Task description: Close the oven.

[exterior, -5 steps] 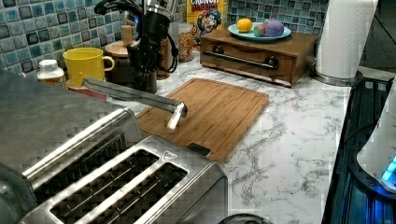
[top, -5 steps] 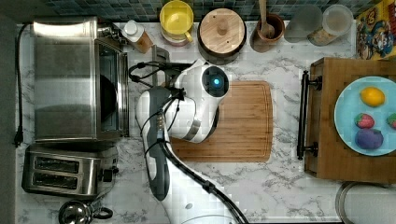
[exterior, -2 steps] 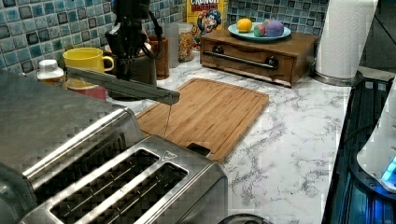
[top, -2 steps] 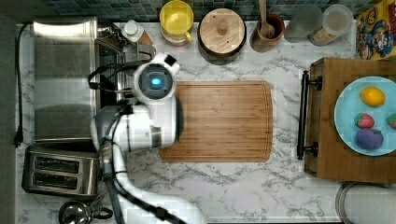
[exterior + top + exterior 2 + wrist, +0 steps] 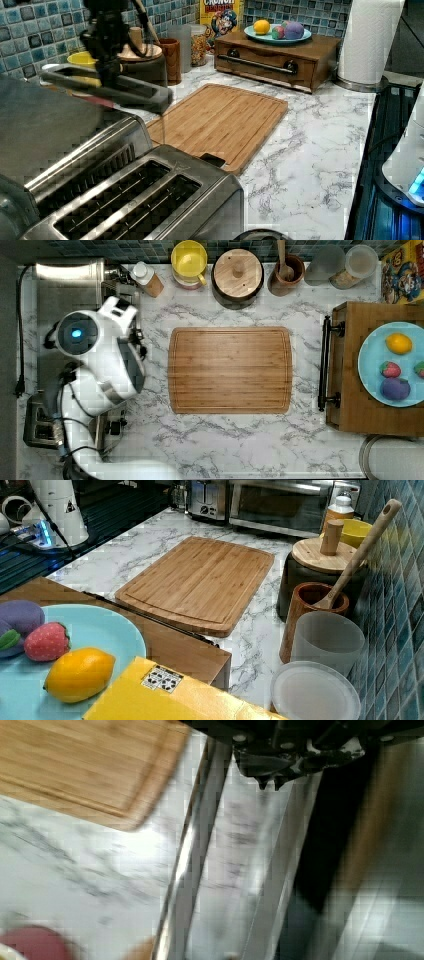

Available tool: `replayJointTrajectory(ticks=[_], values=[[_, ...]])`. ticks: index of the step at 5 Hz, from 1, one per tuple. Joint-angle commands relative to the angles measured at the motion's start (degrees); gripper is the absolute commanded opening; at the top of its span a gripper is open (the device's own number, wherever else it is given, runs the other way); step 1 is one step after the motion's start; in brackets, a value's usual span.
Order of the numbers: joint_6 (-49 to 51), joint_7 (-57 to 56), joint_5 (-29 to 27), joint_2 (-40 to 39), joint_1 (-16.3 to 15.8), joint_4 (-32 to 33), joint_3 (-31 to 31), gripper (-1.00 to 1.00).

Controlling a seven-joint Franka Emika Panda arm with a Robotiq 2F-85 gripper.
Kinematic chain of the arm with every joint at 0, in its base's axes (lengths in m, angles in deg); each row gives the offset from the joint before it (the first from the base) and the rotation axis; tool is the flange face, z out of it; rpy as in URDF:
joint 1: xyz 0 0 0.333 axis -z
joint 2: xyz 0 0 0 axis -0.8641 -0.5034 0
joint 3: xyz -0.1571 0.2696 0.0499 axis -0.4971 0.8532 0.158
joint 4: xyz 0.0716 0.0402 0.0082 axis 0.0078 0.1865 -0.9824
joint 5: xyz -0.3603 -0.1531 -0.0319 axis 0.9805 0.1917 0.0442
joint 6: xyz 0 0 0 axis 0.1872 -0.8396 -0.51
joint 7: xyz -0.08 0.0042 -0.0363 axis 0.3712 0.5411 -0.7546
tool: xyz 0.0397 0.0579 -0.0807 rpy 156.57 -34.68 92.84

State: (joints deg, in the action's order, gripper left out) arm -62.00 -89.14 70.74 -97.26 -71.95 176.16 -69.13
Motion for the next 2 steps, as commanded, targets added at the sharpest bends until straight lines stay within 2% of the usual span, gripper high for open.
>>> replayJointTrajectory(ticks=[1, 2], values=[[-3.7, 11.7, 3.3, 4.6, -6.4, -3.7, 1.9, -1.0], [-7.8, 14.0, 3.1, 10.5, -4.7, 1.1, 2.1, -1.0]])
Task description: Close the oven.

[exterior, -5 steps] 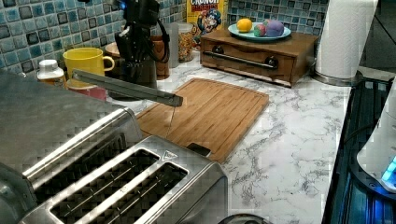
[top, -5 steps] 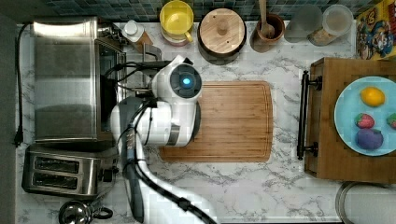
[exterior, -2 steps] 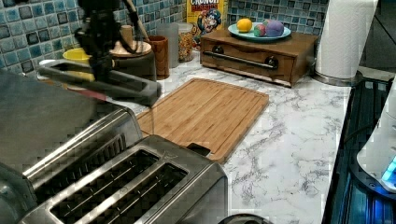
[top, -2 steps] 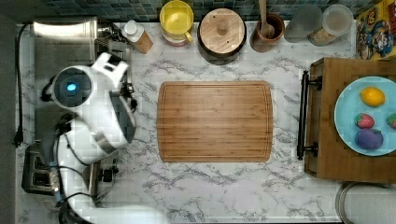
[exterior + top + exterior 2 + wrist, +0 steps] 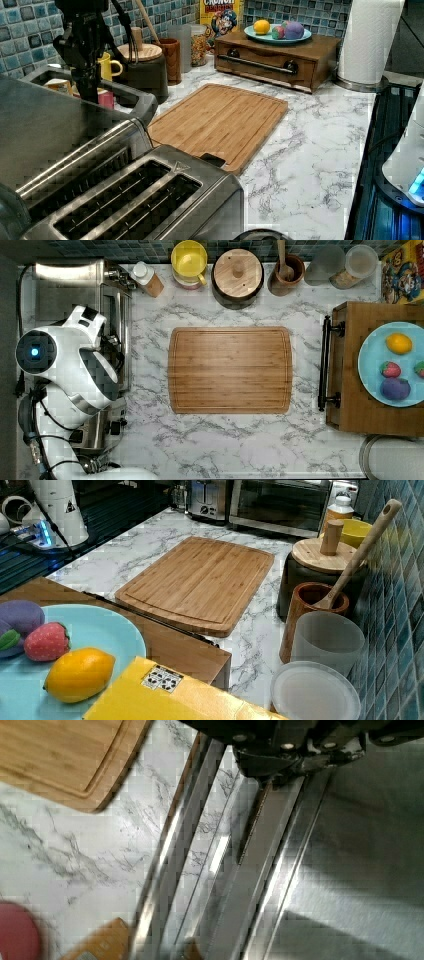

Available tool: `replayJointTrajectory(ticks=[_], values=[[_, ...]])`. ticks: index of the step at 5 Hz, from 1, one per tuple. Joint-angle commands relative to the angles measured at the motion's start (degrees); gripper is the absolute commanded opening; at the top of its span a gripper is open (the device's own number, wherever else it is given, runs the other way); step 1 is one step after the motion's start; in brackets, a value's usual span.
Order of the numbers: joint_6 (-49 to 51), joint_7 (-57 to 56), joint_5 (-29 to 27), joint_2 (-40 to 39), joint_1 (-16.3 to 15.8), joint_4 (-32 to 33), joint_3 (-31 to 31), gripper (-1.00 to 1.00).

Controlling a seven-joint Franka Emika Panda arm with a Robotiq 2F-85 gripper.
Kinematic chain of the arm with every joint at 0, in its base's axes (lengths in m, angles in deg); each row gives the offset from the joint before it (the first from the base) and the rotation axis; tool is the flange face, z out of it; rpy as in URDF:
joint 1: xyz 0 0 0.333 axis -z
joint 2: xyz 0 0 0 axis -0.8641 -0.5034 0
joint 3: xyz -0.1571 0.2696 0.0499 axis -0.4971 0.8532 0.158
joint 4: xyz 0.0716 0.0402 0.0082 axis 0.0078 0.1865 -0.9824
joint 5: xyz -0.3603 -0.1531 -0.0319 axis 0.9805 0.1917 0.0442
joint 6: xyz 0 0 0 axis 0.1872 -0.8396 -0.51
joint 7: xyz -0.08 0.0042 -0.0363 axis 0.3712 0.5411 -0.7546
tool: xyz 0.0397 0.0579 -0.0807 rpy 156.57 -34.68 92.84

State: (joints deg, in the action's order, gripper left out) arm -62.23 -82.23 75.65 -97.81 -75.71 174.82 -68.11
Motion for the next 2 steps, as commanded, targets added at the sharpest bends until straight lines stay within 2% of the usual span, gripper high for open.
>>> replayJointTrajectory(ticks=[1, 2], values=[[-6.4, 9.2, -2.1, 15.0, -1.2, 4.3, 1.4, -1.0], [-5.1, 6.7, -4.8, 17.1, -0.4, 5.6, 1.5, -1.0]])
